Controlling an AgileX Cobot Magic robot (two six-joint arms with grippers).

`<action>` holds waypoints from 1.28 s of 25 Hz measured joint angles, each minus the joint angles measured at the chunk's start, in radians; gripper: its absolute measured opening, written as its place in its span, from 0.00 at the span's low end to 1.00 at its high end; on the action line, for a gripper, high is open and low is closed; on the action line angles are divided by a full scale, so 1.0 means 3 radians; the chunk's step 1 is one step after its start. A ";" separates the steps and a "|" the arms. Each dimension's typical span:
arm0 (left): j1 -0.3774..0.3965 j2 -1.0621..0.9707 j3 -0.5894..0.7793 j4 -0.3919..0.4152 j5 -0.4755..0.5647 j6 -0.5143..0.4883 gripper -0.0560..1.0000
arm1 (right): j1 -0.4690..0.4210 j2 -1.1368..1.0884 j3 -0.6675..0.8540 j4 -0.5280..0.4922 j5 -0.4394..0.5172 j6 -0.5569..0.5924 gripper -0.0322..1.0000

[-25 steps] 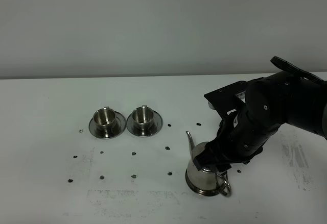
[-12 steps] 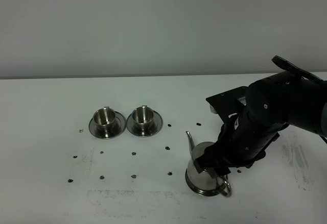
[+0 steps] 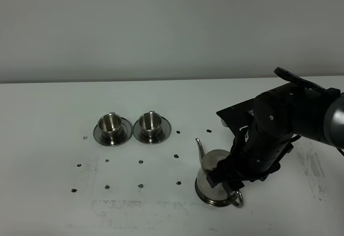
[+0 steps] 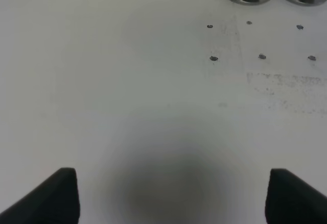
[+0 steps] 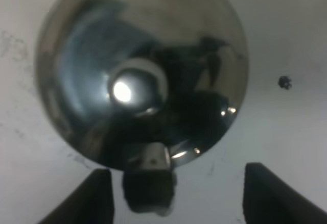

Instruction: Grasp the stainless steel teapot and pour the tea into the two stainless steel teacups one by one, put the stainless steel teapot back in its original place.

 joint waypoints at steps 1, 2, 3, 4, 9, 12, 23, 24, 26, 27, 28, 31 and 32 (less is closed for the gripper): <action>0.0000 0.0000 0.0000 0.0000 0.0000 0.0000 0.74 | -0.0003 0.0008 0.0000 -0.0012 0.0000 0.0000 0.54; 0.0000 0.0000 0.0000 0.0000 0.0000 0.0000 0.74 | -0.0007 0.0019 0.0000 -0.0012 -0.0003 0.0000 0.54; 0.0000 0.0000 0.0000 0.0000 0.0000 0.0000 0.74 | -0.0010 0.0022 0.0000 -0.0012 -0.0003 0.0003 0.54; 0.0000 0.0000 0.0000 0.0000 0.0000 0.0000 0.74 | -0.0010 0.0023 0.0000 -0.0012 -0.0003 0.0003 0.54; 0.0000 0.0000 0.0000 0.0000 0.0000 0.0000 0.74 | -0.0010 0.0105 0.0000 -0.0012 -0.0029 -0.0046 0.54; 0.0000 0.0000 0.0000 0.0000 0.0000 0.0000 0.74 | -0.0010 0.0188 0.0000 -0.0012 -0.0070 -0.0073 0.54; 0.0000 0.0000 0.0000 0.0000 0.0000 0.0000 0.74 | -0.0017 0.0247 0.0000 -0.0015 -0.0171 -0.0542 0.20; 0.0000 0.0000 0.0000 0.0000 0.0000 0.0000 0.74 | -0.0017 0.0247 0.0000 -0.0015 -0.0175 -0.0564 0.20; 0.0000 0.0000 0.0000 0.0000 0.0000 0.0000 0.74 | -0.0020 0.0249 0.0000 -0.0015 -0.0179 -0.0600 0.20; 0.0000 0.0000 0.0000 0.0000 0.0000 0.0000 0.74 | -0.0020 0.0249 0.0000 -0.0015 -0.0182 -0.0601 0.20; 0.0000 0.0000 0.0000 0.0000 0.0000 0.0000 0.74 | -0.0020 0.0249 0.0000 -0.0015 -0.0182 -0.0601 0.20; 0.0000 0.0000 0.0000 0.0000 0.0000 0.0000 0.74 | -0.0020 0.0249 0.0000 -0.0015 -0.0185 -0.0608 0.20; 0.0000 0.0000 0.0000 0.0000 0.0000 0.0000 0.74 | -0.0020 0.0249 0.0000 -0.0015 -0.0188 -0.0608 0.20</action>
